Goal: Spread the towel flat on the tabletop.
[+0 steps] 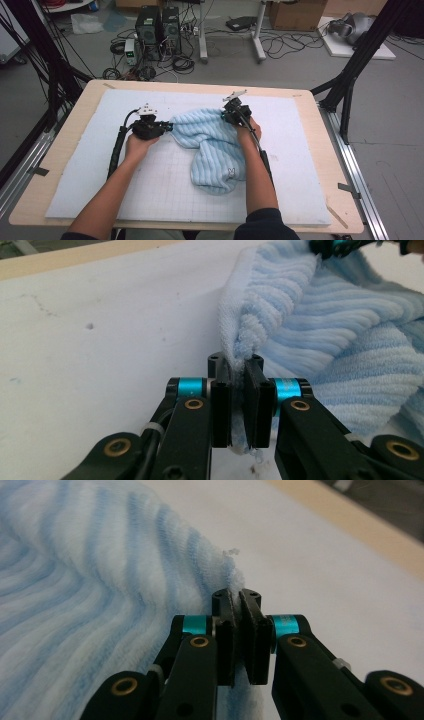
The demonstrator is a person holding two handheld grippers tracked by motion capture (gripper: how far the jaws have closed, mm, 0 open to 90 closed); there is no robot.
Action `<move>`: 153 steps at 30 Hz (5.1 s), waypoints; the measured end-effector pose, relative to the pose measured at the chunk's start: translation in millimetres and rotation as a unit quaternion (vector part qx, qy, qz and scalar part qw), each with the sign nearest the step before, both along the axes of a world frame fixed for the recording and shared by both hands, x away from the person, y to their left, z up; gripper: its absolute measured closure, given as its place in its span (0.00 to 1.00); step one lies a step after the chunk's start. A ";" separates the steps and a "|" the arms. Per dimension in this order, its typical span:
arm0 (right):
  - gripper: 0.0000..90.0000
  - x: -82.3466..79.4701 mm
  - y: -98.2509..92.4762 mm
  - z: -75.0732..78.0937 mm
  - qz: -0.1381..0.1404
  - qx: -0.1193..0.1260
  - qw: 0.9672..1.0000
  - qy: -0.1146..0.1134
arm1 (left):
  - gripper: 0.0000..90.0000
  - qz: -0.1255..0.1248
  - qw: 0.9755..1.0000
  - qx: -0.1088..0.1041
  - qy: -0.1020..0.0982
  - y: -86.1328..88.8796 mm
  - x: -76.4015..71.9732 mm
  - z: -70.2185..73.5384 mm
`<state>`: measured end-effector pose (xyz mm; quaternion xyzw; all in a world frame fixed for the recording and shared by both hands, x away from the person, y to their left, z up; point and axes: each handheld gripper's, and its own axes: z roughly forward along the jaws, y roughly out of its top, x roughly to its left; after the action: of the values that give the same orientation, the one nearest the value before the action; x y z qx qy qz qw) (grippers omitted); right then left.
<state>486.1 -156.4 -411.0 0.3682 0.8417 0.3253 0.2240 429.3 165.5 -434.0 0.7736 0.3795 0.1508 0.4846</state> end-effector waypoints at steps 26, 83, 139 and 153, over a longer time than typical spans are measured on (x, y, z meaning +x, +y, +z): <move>0.46 -3.6 -57.2 16.9 -0.182 0.064 0.979 -0.061 | 0.45 0.020 1.000 -0.020 0.008 -12.6 0.6 1.9; 0.18 -123.7 -120.3 23.7 -0.079 0.167 0.981 -0.054 | 0.66 -0.104 0.991 0.081 0.018 -106.8 -22.5 -15.0; 0.94 -116.6 -87.4 -22.6 -0.048 -0.007 0.998 0.048 | 0.43 0.065 0.996 -0.054 0.021 -23.9 16.1 -3.5; 0.62 -82.5 -87.6 2.0 -0.047 0.115 0.992 -0.020 | 0.42 0.044 0.997 -0.053 0.017 -22.6 8.2 -4.1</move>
<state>403.6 -244.0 -409.0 0.4239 0.7759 0.4164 0.2118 437.5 142.9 -438.1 0.7320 0.4286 0.1380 0.5113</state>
